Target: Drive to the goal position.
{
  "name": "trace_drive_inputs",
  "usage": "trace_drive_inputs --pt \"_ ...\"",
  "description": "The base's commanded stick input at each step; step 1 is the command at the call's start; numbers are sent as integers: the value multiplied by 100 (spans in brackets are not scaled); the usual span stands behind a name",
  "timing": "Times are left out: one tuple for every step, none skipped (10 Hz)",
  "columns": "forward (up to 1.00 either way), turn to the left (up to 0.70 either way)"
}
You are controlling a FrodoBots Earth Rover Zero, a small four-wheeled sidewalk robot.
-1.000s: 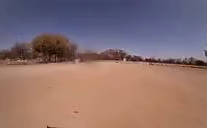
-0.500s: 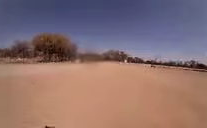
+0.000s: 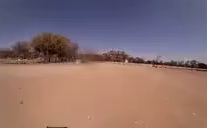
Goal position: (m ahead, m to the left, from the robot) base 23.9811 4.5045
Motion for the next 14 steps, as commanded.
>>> trace_drive_inputs --pt "100 0" --pt "100 0" --pt "100 0" --pt "100 0" --pt "100 0" --pt "100 0" --pt "100 0" --pt "100 0" --pt "100 0" --pt "100 0" --pt "100 0" --pt "100 0" --pt "100 0" --pt "100 0"
